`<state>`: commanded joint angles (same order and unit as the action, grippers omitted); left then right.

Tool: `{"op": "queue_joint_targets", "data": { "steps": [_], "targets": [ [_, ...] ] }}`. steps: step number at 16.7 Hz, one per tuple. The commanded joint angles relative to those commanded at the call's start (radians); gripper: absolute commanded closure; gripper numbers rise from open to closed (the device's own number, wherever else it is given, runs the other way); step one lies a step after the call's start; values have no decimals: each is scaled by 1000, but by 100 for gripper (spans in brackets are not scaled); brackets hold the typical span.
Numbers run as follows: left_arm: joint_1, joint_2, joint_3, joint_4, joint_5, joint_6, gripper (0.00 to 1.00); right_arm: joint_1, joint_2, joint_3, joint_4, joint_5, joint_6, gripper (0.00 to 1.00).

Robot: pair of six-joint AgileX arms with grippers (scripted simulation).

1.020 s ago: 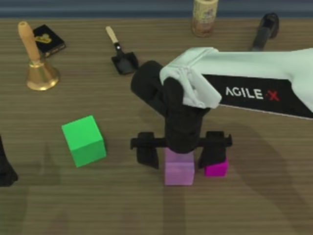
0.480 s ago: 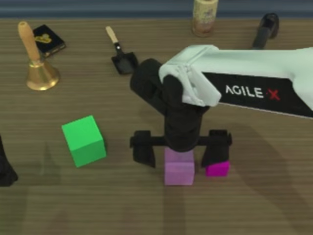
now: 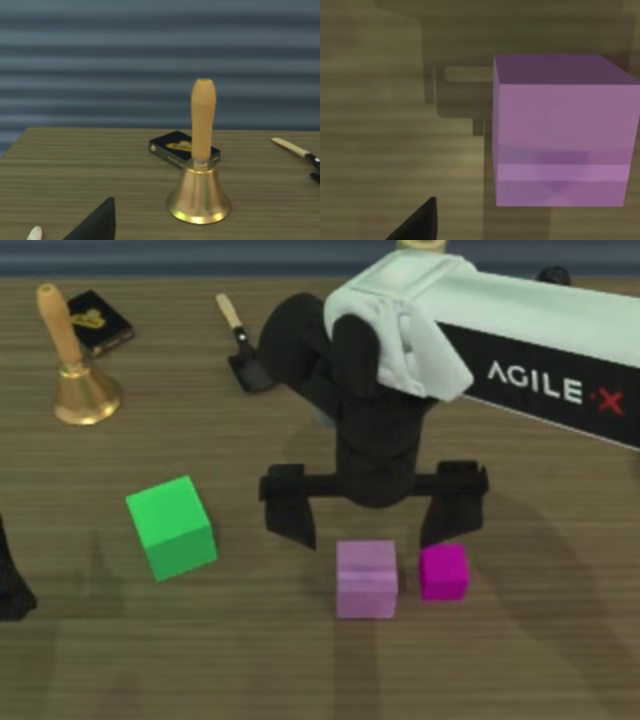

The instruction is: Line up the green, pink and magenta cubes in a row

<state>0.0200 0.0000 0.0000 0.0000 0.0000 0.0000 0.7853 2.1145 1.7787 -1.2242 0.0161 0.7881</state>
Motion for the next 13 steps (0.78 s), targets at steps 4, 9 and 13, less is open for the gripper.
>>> {"op": "queue_joint_targets", "data": {
  "steps": [4, 9, 13],
  "targets": [
    [0, 0, 0, 0, 0, 0, 0, -5, 4, -2, 2, 0, 0, 0],
    [-33, 124, 122, -88, 4, 62, 0, -64, -149, -118, 80, 49, -74, 0],
    [-83, 378, 337, -243, 3, 171, 0, -176, -457, -342, 226, 110, -198, 0]
  ]
}}
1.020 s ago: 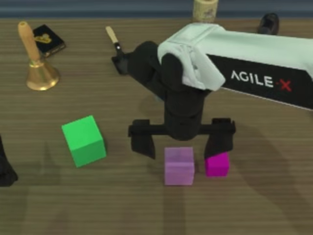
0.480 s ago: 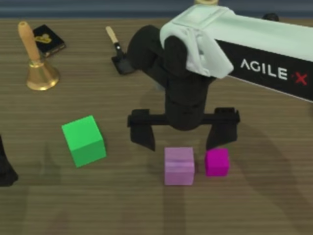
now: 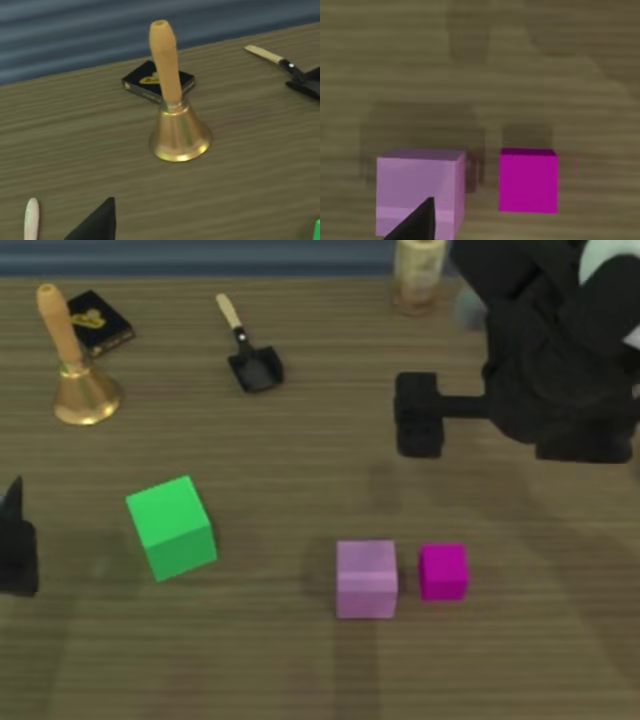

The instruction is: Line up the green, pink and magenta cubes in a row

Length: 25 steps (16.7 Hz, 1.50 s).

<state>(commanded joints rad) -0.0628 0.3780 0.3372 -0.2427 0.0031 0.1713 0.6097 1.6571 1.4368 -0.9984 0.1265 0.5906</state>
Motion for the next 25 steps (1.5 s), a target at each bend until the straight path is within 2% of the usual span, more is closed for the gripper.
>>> {"op": "queue_joint_targets", "data": {
  "steps": [4, 8, 12, 17, 21, 25],
  "targets": [
    [-63, 369, 261, -203, -2, 140, 0, -149, -427, -326, 197, 45, -157, 0],
    [-132, 771, 531, -426, -5, 291, 0, -304, -868, -693, 415, 52, -317, 0],
    [-196, 1101, 776, -625, -6, 425, 0, -434, -1213, -1017, 627, 16, -445, 0],
    [-258, 1411, 1028, -804, -4, 552, 0, -549, -1511, -1307, 867, -65, -550, 0],
    [-284, 1540, 1141, -876, -2, 607, 0, -593, -1642, -1420, 980, -117, -586, 0],
    [-288, 1560, 1160, -887, -2, 616, 0, -600, -1657, -1437, 998, -126, -591, 0]
  ]
}}
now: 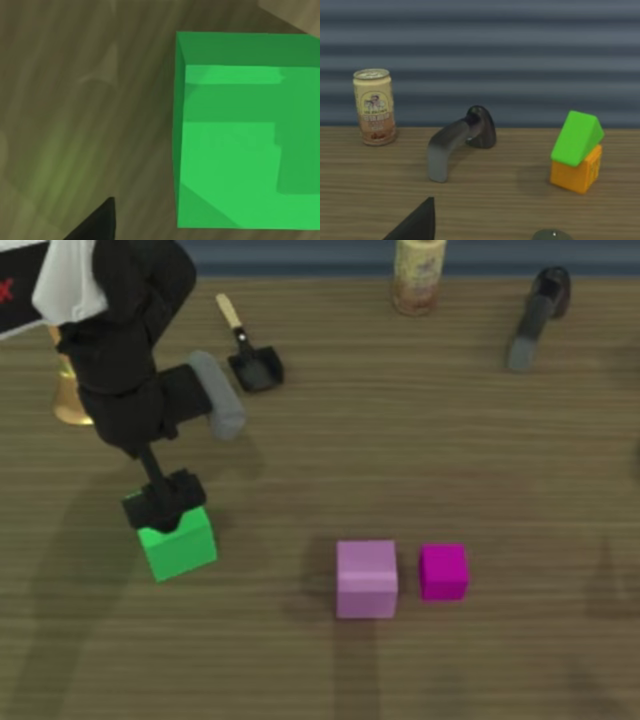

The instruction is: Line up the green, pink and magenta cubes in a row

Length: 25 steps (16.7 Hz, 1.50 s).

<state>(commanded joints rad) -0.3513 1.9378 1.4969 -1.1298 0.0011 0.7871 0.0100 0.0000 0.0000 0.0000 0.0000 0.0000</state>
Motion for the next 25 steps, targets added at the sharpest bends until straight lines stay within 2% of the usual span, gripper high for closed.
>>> {"op": "queue_joint_targets", "data": {
  "steps": [5, 12, 17, 25],
  "targets": [
    [3, 17, -24, 39, 0, 2, 0, 0, 0, 0, 0, 0, 0, 0],
    [2, 112, -189, 305, 1, 4, 0, 0, 0, 0, 0, 0, 0, 0],
    [2, 122, -204, 325, 1, 4, 0, 0, 0, 0, 0, 0, 0, 0],
    [2, 122, -204, 325, 1, 4, 60, 0, 0, 0, 0, 0, 0, 0]
  ]
}}
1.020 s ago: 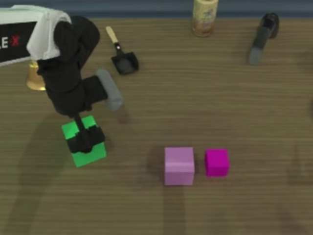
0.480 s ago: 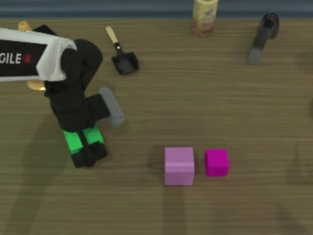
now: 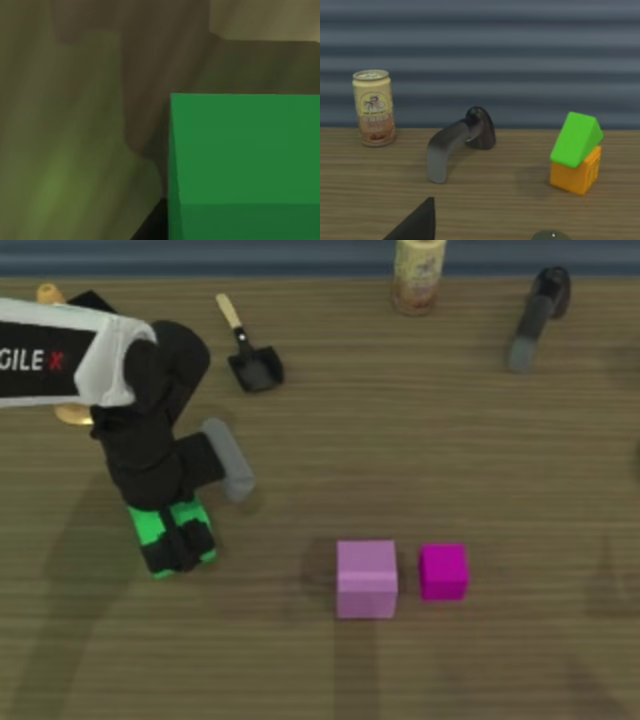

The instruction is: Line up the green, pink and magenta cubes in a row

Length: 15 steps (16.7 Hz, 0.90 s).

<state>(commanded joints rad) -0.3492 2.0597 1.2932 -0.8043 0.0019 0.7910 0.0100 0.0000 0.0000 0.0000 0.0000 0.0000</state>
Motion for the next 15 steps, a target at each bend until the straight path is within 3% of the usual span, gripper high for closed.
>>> {"op": "queue_joint_targets", "data": {
  "steps": [5, 15],
  "targets": [
    [0, 0, 0, 0, 0, 0, 98, 0, 0, 0, 0, 0, 0, 0],
    [0, -13, 4, -12, 5, -3, 100, 0, 0, 0, 0, 0, 0, 0]
  ]
}}
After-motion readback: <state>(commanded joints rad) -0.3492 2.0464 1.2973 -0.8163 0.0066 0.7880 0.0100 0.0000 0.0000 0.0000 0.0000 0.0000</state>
